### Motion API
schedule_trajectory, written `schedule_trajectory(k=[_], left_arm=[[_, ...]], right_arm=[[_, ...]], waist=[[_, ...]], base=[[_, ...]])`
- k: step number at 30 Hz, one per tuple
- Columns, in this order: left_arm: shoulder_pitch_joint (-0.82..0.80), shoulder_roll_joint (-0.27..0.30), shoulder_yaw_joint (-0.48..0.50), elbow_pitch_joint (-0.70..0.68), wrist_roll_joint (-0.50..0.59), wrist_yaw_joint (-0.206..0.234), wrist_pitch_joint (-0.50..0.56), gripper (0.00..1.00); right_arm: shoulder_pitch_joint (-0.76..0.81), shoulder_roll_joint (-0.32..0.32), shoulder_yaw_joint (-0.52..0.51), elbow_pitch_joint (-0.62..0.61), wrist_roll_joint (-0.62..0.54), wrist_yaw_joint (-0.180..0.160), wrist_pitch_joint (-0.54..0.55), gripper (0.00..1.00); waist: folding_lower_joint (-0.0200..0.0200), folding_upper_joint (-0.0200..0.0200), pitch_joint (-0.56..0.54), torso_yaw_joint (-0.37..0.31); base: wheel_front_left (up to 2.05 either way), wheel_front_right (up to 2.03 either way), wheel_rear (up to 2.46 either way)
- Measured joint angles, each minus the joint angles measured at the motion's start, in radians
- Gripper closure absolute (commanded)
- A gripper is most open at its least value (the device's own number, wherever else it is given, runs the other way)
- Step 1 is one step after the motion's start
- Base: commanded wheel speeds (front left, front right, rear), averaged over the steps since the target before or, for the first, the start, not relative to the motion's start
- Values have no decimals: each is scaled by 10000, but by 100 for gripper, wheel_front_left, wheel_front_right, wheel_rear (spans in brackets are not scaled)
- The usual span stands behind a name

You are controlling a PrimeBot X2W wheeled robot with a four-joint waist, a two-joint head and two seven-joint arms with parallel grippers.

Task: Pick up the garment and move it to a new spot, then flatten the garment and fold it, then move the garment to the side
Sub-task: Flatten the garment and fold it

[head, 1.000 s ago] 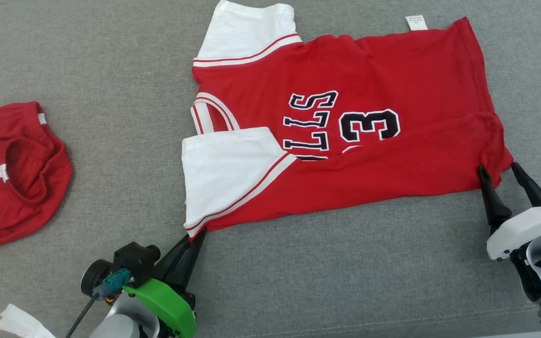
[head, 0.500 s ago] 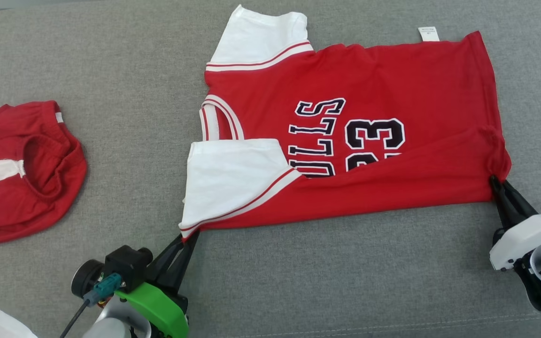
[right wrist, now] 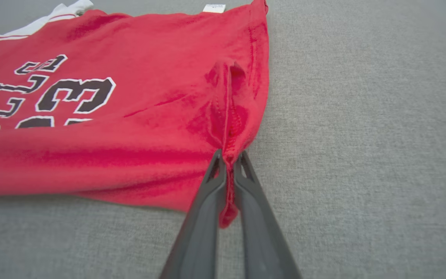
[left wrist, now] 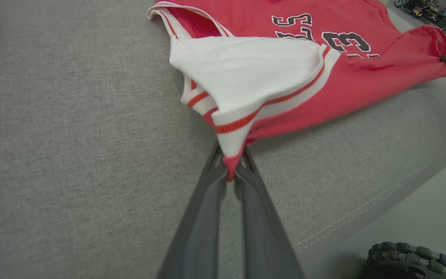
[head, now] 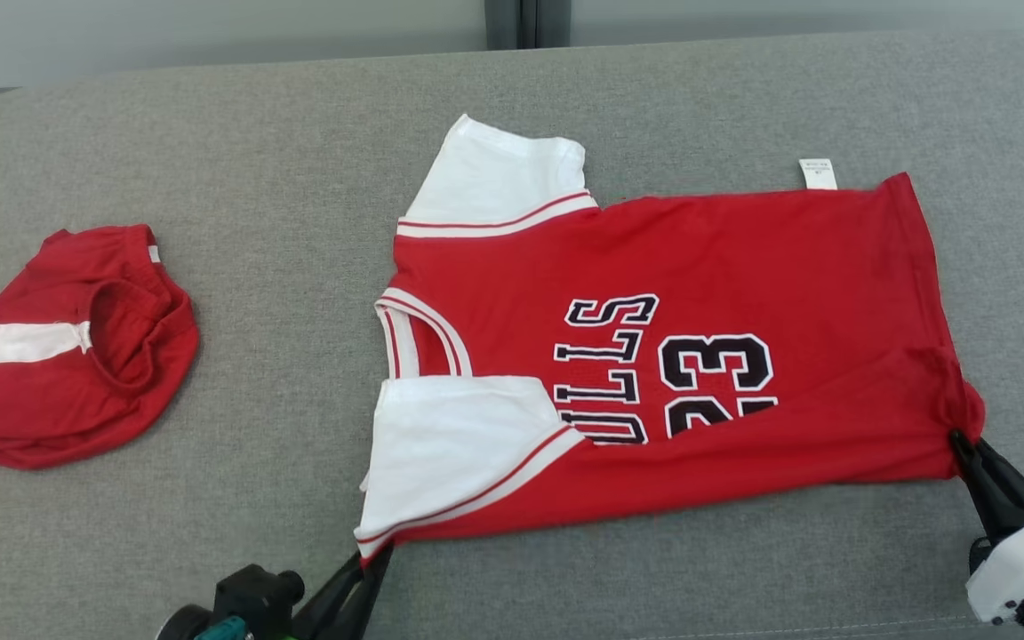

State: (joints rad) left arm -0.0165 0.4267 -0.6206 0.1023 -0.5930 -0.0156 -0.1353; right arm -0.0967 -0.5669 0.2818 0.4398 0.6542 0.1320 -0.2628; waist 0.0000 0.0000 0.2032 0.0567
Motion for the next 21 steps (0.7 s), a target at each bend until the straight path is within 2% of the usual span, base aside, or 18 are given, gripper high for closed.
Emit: schedule_trajectory(k=[8, 9, 10, 11, 12, 16, 21], left_arm=[[588, 63, -297, -345, -387, 65, 679, 100], [592, 63, -318, -336, -410, 65, 771, 84], [591, 46, -322, -326, -445, 65, 830, 47], [590, 4, -320, -309, -566, 67, 917, 22], [586, -19, -337, -288, -656, 67, 1026, 0], [520, 36, -353, -391, -633, 203, 1208, 0], [116, 447, 249, -1275, -157, 863, 970, 0]], right_arm=[[814, -311, -314, -347, -412, 0, 0, 100], [814, -291, -339, -347, -426, 0, 0, 93], [814, -265, -368, -339, -449, 0, 0, 61], [812, -236, -416, -326, -518, 0, 0, 0], [809, -198, -502, -322, -591, -2, 0, 0], [774, -44, -947, -445, -819, -4, 0, 0], [750, 242, -1751, -1348, -1551, -4, 0, 0]], waist=[[0, 0, -182, 89], [0, 0, -187, 94], [0, 0, -190, 97], [0, 0, -196, 99], [0, 0, -202, 98], [0, 0, -224, 101], [0, 0, -186, 29]], base=[[0, 0, 0], [0, 0, 0], [0, 0, 0], [0, 0, 0], [0, 0, 0], [0, 0, 0], [0, 0, 0]])
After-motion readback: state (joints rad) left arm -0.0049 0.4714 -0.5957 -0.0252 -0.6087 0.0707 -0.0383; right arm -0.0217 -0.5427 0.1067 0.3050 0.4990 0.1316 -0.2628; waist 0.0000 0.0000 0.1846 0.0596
